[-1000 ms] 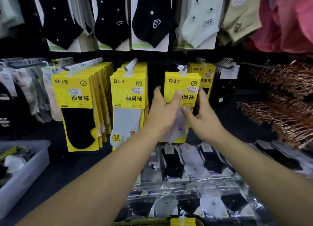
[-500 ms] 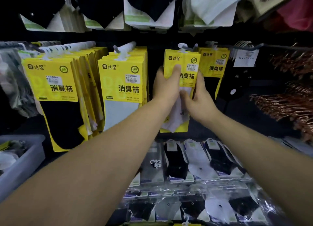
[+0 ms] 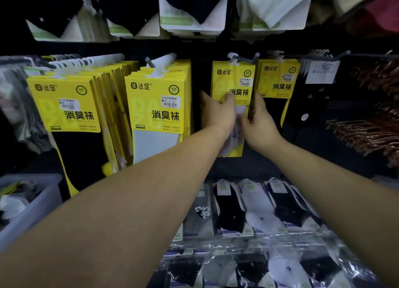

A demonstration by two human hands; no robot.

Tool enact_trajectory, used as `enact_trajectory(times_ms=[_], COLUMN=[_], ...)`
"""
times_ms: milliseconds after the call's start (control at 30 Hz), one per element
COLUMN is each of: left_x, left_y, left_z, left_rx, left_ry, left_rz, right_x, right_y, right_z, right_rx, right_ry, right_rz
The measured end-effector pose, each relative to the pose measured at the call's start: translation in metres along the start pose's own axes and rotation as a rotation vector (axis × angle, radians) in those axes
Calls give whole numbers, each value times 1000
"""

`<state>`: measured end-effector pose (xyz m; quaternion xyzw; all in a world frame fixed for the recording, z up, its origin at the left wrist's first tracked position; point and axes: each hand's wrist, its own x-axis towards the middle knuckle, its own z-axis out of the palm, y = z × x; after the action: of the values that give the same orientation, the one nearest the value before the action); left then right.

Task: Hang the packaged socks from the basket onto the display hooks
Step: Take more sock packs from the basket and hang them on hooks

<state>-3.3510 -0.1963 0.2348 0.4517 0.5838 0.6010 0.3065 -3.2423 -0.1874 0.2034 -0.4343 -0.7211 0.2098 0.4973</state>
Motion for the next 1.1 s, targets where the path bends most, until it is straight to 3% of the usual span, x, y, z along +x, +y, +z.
enact_trajectory(times_ms=[100,333,533,700,833,1100], left_x=[-30,-155,-250,-341,-405,-443], left_y=[-5,-59,-134,-204,-246,-261], left_z=[-8,-72,-133,-155,-155,-143], left_rx=[130,497,624,627,533,485], left_ry=[-14,-354,-550,-601,-587,-759], left_rz=[12,221,8,-211,-365,-379], right_x=[-30,-147,-264,-353,-410,-466], right_y=[6,12,-5,-3,9,36], right_z=[-9,-49,-65,-61,-61,-65], right_rx=[-29,-262,-395,-584,-628,-612], right_ry=[-9,-188,-652,-1050,-1083,-991], right_rz=[77,142,242,292,305,366])
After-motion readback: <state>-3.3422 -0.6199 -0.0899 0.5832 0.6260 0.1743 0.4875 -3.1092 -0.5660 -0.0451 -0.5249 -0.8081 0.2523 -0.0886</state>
